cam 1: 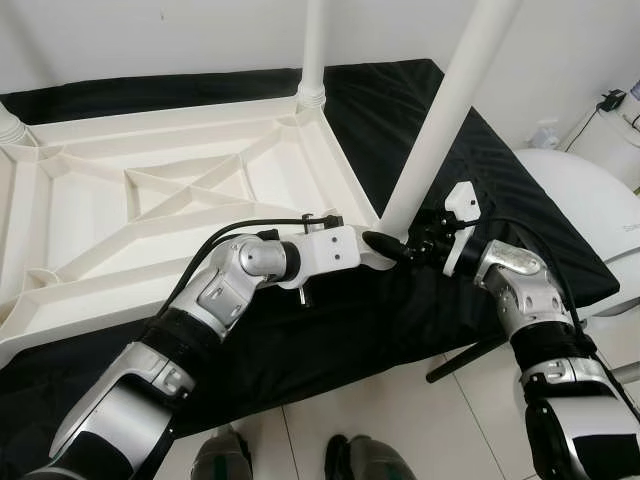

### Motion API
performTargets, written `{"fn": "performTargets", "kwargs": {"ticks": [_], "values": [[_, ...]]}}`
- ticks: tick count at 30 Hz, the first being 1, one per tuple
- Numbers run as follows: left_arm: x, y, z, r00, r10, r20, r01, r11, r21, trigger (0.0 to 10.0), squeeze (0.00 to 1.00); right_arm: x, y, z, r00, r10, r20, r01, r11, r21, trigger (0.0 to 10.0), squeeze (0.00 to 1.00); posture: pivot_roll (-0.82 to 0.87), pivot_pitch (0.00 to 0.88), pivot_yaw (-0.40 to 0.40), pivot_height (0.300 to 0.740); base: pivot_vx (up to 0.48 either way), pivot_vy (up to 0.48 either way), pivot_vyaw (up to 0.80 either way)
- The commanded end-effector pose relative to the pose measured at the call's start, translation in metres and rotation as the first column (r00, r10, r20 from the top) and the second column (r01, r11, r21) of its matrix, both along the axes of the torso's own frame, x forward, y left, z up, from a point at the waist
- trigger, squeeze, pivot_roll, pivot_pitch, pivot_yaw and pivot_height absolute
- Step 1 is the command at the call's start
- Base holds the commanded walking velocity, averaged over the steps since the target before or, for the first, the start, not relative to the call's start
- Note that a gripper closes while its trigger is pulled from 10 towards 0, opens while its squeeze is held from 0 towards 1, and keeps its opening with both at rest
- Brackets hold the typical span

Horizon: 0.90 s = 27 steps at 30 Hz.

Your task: Building children table

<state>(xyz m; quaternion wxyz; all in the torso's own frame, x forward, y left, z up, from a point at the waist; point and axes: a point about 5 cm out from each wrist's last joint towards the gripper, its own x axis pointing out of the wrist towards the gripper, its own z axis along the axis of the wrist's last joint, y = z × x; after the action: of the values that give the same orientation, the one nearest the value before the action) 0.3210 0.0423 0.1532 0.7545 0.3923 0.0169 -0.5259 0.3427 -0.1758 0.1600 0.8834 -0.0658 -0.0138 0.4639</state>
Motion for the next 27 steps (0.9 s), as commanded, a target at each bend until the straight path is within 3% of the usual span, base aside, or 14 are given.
{"fn": "performTargets", "kwargs": {"ticks": [1, 2, 3, 14, 15, 27], "values": [[-0.0049, -0.0052, -0.0016, 0.997, -0.073, -0.008, 0.074, 0.996, 0.049, 10.0, 0.0, 0.0006, -0.0058, -0.0003, 1.0, -0.009, 0.0, 0.009, 1.0, -0.001, 2.9, 0.0, -0.01, 0.078, -0.039, 0.74, 0.0, 0.0, 0.0], [-0.0049, -0.0052, -0.0016, 0.997, -0.073, -0.008, 0.074, 0.996, 0.049, 10.0, 0.0, 0.0006, -0.0058, -0.0003, 1.0, -0.009, 0.0, 0.009, 1.0, -0.001, 2.9, 0.0, -0.01, 0.078, -0.039, 0.74, 0.0, 0.0, 0.0], [-0.0051, -0.0055, -0.0016, 0.997, -0.074, -0.009, 0.074, 0.996, 0.048, 10.0, 0.0, 0.0012, -0.0063, 0.0001, 1.0, -0.013, 0.002, 0.013, 1.0, 0.008, 0.0, 0.0, -0.01, 0.079, -0.037, 0.74, 0.0, 0.0, 0.0], [-0.0047, -0.0051, -0.0015, 0.997, -0.078, -0.01, 0.078, 0.996, 0.052, 10.0, 0.0, 0.0034, -0.0089, -0.0017, 1.0, -0.003, -0.015, 0.003, 1.0, 0.019, 0.0, 0.0, -0.02, 0.079, -0.033, 0.74, 0.0, 0.0, 0.0], [-0.0048, -0.005, -0.0016, 0.997, -0.079, -0.01, 0.079, 0.995, 0.053, 10.0, 0.0, 0.0031, -0.0088, -0.002, 1.0, -0.004, -0.016, 0.005, 1.0, 0.021, 10.0, 0.0, -0.01, 0.08, -0.034, 0.74, 0.0, 0.0, 0.0], [-0.0059, -0.0047, -0.0021, 0.997, -0.078, -0.01, 0.079, 0.996, 0.051, 10.0, 0.0, -0.0004, 0.0007, -0.0052, 0.999, -0.043, -0.01, 0.044, 0.996, 0.075, 10.0, 0.0, -0.01, 0.082, -0.041, 0.74, 0.0, 0.0, 0.0]]}}
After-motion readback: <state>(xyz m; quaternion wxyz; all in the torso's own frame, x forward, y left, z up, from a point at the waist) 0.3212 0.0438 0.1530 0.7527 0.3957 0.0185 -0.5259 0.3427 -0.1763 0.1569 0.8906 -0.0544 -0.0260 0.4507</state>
